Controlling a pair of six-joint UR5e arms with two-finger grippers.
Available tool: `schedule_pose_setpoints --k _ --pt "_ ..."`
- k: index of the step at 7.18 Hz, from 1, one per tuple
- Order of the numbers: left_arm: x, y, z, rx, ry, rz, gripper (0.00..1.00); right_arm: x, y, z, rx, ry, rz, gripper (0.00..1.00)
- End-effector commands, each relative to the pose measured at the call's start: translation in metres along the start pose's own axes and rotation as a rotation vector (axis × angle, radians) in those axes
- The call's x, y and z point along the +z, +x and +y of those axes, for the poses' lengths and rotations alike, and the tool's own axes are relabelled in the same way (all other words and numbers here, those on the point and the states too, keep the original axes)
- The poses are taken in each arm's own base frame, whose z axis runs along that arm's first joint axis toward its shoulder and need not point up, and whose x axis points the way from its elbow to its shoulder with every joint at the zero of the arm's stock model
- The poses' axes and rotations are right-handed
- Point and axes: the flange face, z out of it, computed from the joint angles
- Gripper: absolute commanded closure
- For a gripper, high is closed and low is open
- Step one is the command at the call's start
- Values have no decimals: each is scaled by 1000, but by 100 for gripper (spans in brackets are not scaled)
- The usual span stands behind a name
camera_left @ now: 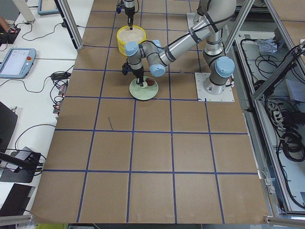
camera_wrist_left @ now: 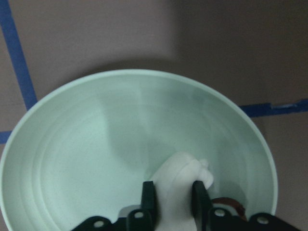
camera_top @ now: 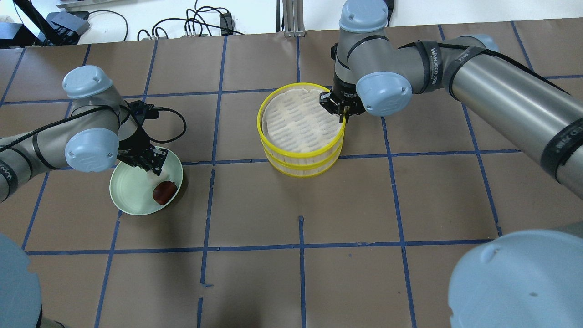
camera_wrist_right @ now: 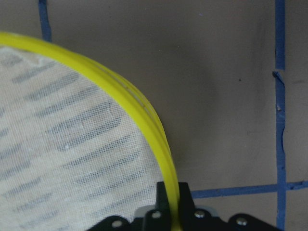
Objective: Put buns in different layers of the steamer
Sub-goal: 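Lift the top steamer layer aside with the right gripper while the left lifts the bun, then place the white bun in the bottom layer with left gripper while right lowers top layer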
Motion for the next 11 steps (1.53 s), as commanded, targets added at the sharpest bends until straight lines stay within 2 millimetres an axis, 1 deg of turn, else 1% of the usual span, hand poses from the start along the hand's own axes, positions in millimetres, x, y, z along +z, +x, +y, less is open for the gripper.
schedule_pose_setpoints --k 1,2,3,4,5,6,7,8,9,10,11 --pt "-39 5 -10 5 99 -34 99 -37 11 20 -4 -9 12 96" --pt "-74 22 -9 -23 123 -43 99 -72 40 24 -17 -19 43 96" --pt "-107 57 -6 -78 163 9 99 -107 93 23 -56 -6 58 96" --pt "-131 101 -12 -185 207 84 99 -127 155 16 -50 -20 57 95" --pt "-141 149 -17 -288 223 164 99 -148 208 14 -83 -18 57 95" --pt "-139 193 -20 -356 223 230 99 -169 250 19 -104 -18 89 95" --pt "-128 230 -34 -398 280 310 99 -196 265 34 -93 -29 121 95" --pt "-111 260 -50 -460 313 386 99 -220 262 50 -92 -19 132 95" --pt "-98 289 -66 -499 342 452 98 -224 261 48 -92 8 130 94" --pt "-82 299 -74 -510 325 449 50 -214 257 49 -87 -10 116 94" --pt "-74 299 -75 -512 314 440 9 -212 258 48 -89 -14 115 94"
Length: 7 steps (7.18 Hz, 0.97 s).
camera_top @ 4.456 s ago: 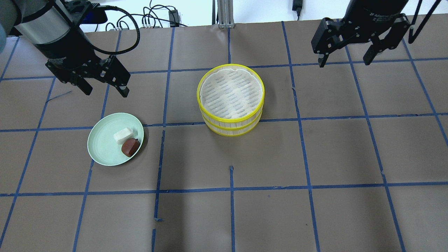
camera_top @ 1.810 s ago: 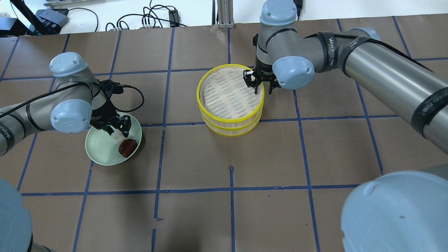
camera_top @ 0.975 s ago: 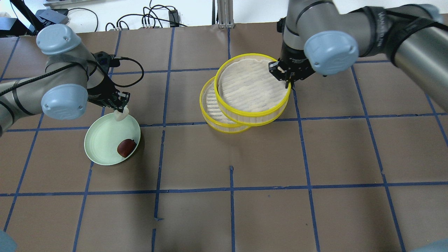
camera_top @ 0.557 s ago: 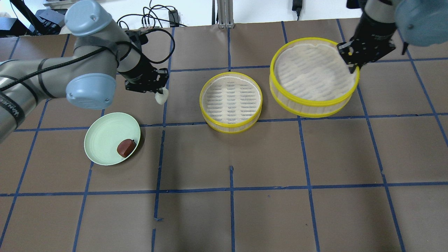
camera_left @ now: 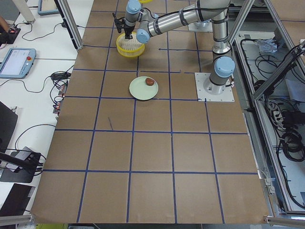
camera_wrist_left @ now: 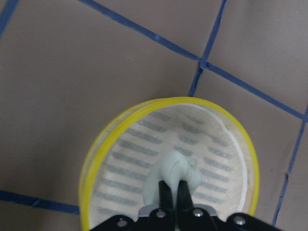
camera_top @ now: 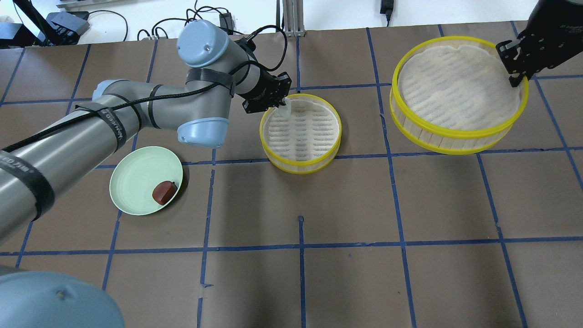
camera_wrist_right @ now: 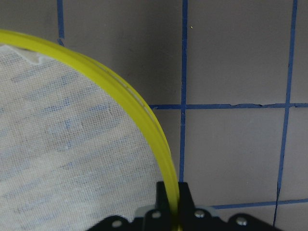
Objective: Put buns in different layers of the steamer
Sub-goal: 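Place the white bun in the bottom layer with left gripper while right lowers top layer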
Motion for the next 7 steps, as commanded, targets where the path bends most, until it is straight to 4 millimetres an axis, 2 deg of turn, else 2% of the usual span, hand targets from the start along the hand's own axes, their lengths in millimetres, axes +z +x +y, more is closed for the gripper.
schedule_pose_setpoints --k 1,2,3,4,5,6,7 --pt "18 2 5 -12 -9 -2 3 4 -2 1 -4 -12 -7 94" --pt "11 3 2 20 16 -7 6 4 -2 1 -8 -13 -9 94" --pt "-10 3 -4 208 68 -35 7 4 -3 2 -7 -15 -11 94" --pt "-30 -26 -25 360 48 -99 5 0 -9 -1 19 7 -57 94" --pt "-60 -67 -55 381 -2 -147 0 18 -23 -15 107 -15 -114 96" --pt "-96 -106 -63 441 -55 -181 0 38 -75 -33 130 -29 -140 96" --pt "-124 -171 -72 524 -126 -251 0 44 -156 -44 136 30 -140 96"
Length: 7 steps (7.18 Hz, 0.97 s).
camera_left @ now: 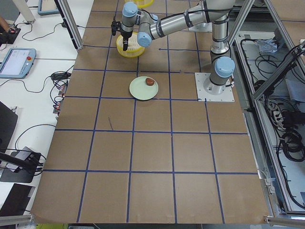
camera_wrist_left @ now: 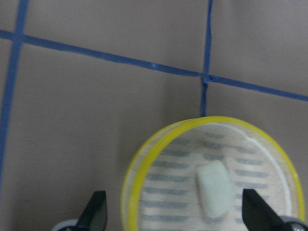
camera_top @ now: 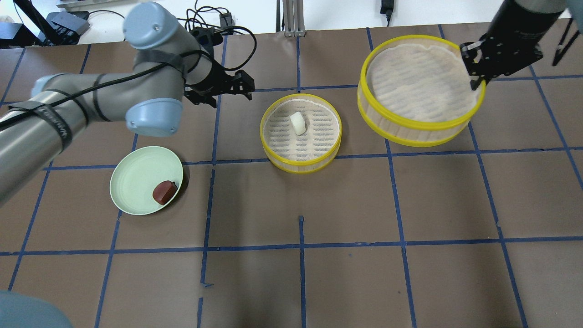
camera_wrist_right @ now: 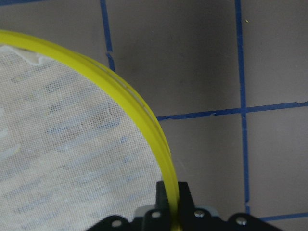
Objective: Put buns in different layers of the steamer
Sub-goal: 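Stack the top layer back with the right gripper while the left returns to the plate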
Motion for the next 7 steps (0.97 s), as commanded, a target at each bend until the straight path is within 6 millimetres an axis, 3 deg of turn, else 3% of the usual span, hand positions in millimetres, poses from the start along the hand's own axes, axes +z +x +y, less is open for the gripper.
schedule_pose_setpoints --k 1,2,3,4,7 --pt "-23 -133 46 85 -127 -58 0 65 -144 -12 57 55 -20 96" --pt "-1 -171 79 77 -191 -35 0 106 -182 -23 97 72 -29 96" --pt "21 -193 94 52 -230 -13 0 137 -204 -29 99 74 -25 96" --pt "28 -193 99 39 -245 -3 0 159 -206 -34 89 49 -10 96" --pt "57 -193 111 -2 -309 34 2 166 -204 -32 83 41 21 95"
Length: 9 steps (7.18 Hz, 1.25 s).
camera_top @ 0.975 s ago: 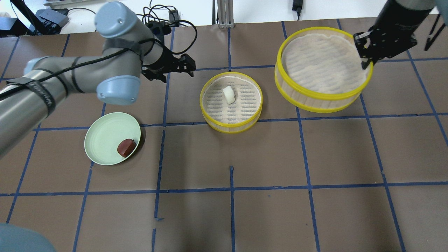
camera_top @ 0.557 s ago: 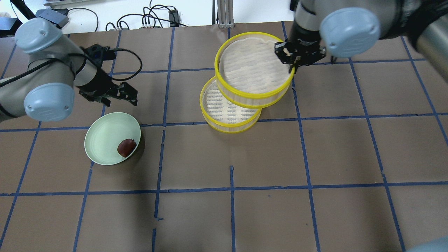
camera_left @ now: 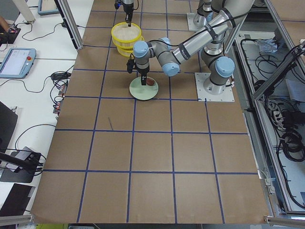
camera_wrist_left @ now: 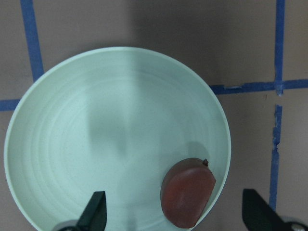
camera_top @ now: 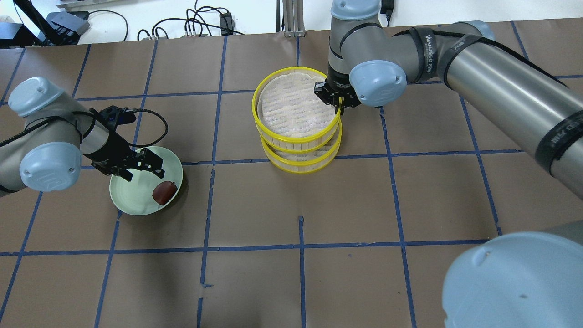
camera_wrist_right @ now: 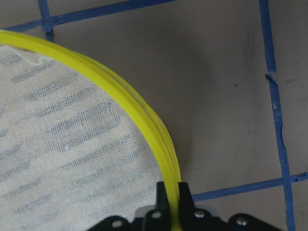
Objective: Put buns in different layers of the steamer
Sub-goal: 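Grasp the brown bun on the plate with the left gripper and lift it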
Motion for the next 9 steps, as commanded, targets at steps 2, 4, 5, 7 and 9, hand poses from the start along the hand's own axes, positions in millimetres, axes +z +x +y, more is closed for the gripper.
schedule_pose_setpoints --k 2,4,5,7,9 --pt "34 -5 -3 -15 -65 34 5 6 0 8 1 -16 16 95" --pt "35 -5 -2 -30 -73 26 63 9 1 8 -3 -20 19 95" --pt "36 2 -3 -75 -73 26 81 9 2 8 -8 -16 34 95" --pt "38 14 -5 -110 -78 22 98 12 3 10 -7 -24 42 94" --pt "14 20 -9 -96 -19 -2 100 16 5 14 1 -34 45 94"
